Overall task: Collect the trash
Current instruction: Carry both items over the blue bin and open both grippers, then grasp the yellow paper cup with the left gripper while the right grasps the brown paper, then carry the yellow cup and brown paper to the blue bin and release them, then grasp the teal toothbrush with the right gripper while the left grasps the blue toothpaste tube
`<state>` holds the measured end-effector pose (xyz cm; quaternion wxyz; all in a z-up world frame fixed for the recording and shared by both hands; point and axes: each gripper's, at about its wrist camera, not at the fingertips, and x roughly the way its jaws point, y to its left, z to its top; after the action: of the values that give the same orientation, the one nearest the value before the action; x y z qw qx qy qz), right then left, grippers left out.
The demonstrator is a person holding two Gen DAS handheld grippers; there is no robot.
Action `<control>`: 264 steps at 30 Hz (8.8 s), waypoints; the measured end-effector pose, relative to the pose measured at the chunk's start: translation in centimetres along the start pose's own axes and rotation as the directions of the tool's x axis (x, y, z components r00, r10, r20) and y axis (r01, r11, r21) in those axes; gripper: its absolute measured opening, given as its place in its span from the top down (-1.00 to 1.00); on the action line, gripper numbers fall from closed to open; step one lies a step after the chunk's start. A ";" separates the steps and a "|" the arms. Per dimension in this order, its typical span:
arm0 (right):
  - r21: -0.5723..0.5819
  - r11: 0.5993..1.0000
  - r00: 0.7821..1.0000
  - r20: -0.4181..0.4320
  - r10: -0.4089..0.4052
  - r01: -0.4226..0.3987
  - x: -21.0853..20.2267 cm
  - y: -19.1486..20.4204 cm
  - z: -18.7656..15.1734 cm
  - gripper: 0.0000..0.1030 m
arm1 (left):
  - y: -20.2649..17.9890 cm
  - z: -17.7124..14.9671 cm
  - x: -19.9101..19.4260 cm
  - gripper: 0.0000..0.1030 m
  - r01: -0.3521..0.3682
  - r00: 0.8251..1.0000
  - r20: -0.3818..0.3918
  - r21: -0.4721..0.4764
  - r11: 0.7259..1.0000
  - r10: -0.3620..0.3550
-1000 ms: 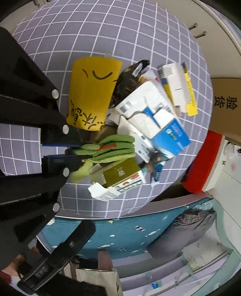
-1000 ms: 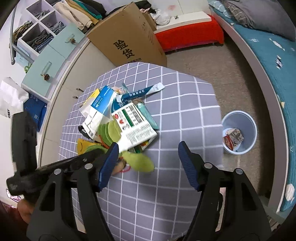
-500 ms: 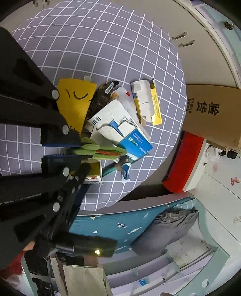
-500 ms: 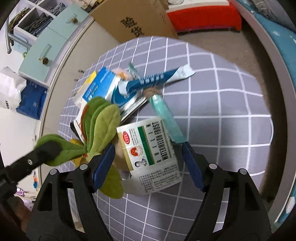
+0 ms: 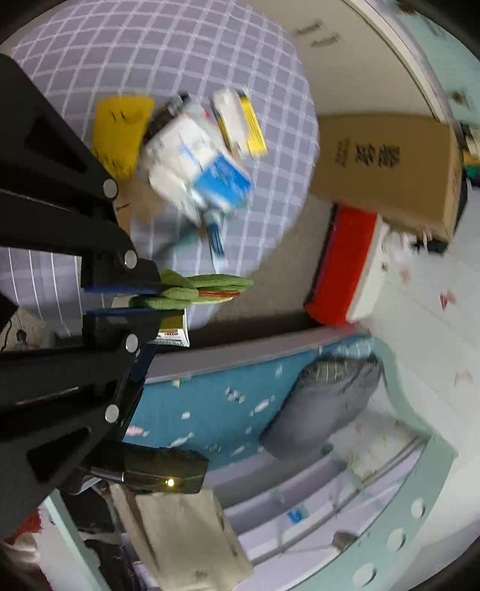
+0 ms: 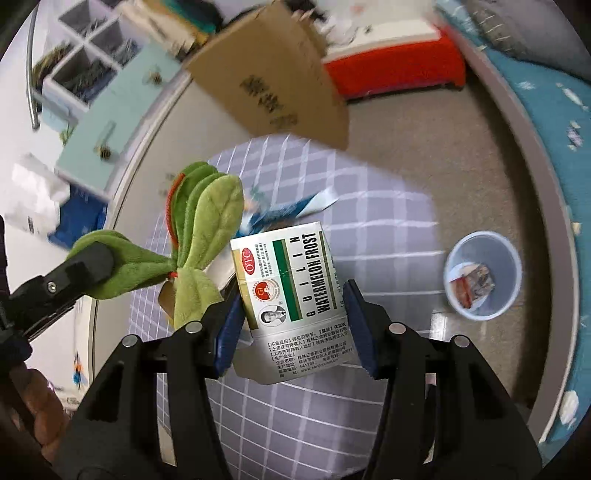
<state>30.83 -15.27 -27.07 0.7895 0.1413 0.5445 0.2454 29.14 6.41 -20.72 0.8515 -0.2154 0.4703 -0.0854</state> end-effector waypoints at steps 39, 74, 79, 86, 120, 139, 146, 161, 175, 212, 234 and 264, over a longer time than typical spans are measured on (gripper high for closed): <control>0.268 0.950 0.957 0.194 -0.217 0.161 -17.0 -23.5 4.7 -0.02 | -23.3 4.6 20.1 -0.25 0.032 0.974 -0.226 0.252 0.967 0.027; 0.014 0.997 0.975 0.204 -0.082 0.081 -14.8 -8.3 1.9 -0.30 | -15.4 -0.7 5.1 -0.32 -0.055 0.995 -0.074 0.156 0.986 0.067; -0.030 0.999 0.985 0.170 -0.040 0.046 -12.4 -3.7 0.8 -0.30 | -10.0 -1.8 1.4 -0.32 -0.089 0.995 -0.048 0.073 0.993 0.093; -0.080 0.997 0.993 0.120 0.008 0.001 -8.4 2.1 -1.2 -0.31 | -1.5 -3.4 -2.6 -0.32 -0.146 0.989 -0.043 -0.058 0.988 0.143; -0.067 0.997 0.989 -0.137 -0.057 0.049 9.4 6.7 -3.7 -0.31 | 12.8 -5.7 6.9 -0.33 -0.346 0.897 -0.236 0.147 0.927 0.373; -0.059 0.996 0.972 -0.230 0.051 -0.066 10.9 7.5 -3.9 0.83 | 12.5 -3.9 0.2 0.87 -0.350 0.930 -0.108 0.029 0.936 0.351; -0.065 0.991 0.985 -0.142 0.103 -0.113 5.2 7.5 -3.4 0.83 | 10.0 -3.2 -3.2 0.94 -0.361 0.932 -0.036 -0.003 0.933 0.361; -0.002 0.997 0.995 0.061 0.083 -0.083 -5.4 1.1 0.1 0.83 | -4.0 0.4 -1.3 0.95 -0.224 0.975 0.043 0.150 0.963 0.220; 0.216 0.973 0.979 0.167 -0.113 0.075 -13.4 -14.6 2.5 0.83 | -18.5 2.4 13.0 0.95 -0.009 0.986 -0.154 0.341 0.940 0.065; 0.156 0.984 0.988 0.109 -0.107 0.090 -13.0 -21.1 6.4 0.78 | -21.4 3.6 19.7 -0.29 -0.114 0.958 -0.226 0.263 0.958 0.176; -0.054 0.998 0.995 0.097 -0.029 0.034 -13.2 -12.5 3.6 0.49 | -17.5 0.2 12.1 -0.36 -0.183 0.971 -0.130 0.143 0.973 0.201; -0.170 0.985 0.999 -0.044 -0.006 -0.002 1.1 3.0 3.0 0.15 | 2.8 1.2 4.1 -0.36 -0.260 0.958 -0.128 -0.019 0.965 0.256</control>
<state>33.22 -12.00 -25.38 0.7867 0.0674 0.5391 0.2933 32.21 7.76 -24.57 0.8205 -0.1614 0.5480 0.0214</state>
